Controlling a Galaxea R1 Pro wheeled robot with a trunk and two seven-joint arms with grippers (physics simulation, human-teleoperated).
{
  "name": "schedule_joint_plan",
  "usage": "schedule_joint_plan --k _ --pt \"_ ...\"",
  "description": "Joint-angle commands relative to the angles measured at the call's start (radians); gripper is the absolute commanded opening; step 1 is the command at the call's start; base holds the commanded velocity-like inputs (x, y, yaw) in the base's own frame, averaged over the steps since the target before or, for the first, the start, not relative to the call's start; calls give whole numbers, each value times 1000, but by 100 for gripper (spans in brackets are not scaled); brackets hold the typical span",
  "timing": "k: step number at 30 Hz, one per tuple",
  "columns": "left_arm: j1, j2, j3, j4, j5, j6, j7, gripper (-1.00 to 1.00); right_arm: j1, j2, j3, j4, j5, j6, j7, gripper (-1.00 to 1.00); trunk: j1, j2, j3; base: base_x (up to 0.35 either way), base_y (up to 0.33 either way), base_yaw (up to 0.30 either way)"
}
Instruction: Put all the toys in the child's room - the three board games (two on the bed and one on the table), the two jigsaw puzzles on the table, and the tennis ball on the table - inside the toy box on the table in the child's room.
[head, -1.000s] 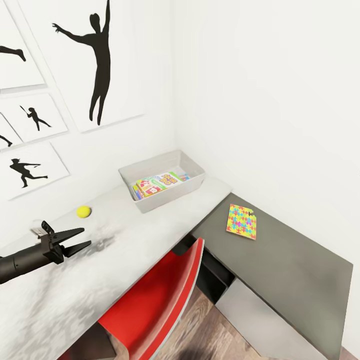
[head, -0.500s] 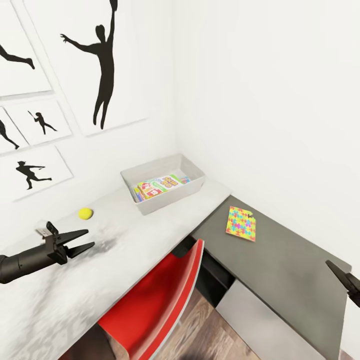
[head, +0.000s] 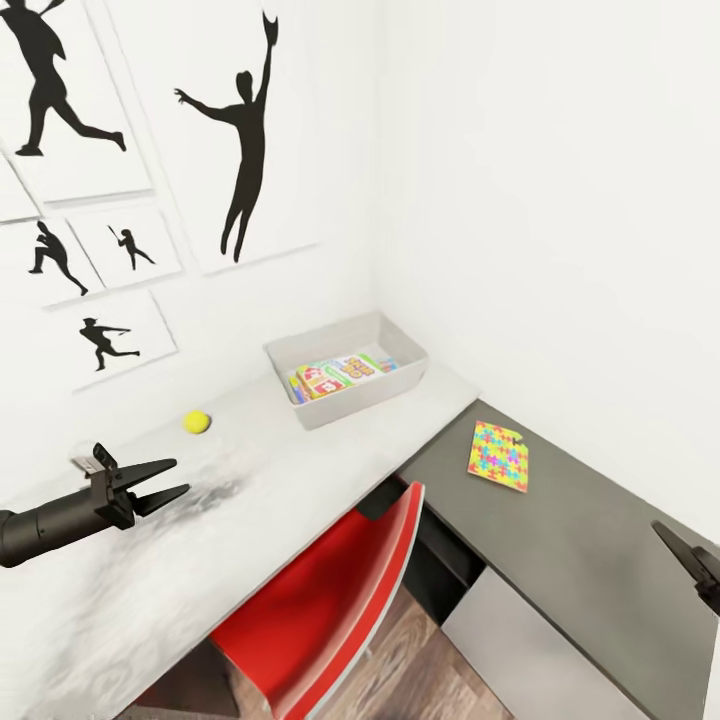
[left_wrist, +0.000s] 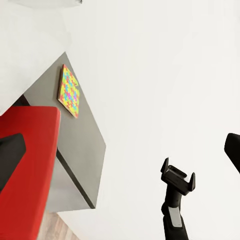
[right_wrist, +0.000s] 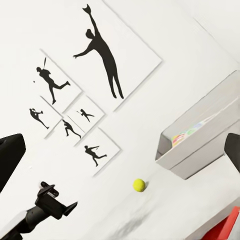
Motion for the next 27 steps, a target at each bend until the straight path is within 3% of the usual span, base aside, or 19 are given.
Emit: schedule_joint_plan --k 1,10,27 --pt "-1 0 0 0 -4 4 -5 100 -1 0 -1 1 -1 11 3 100 1 -2 0 -1 0 144" --pt "-1 0 1 1 -4 4 -5 100 -1 -1 -3 5 -3 11 9 100 1 -2 15 0 0 80" --pt "0 0 2 1 -4 4 -5 100 -1 -2 -5 6 -3 12 9 100 1 -2 43 -43 -79 -140"
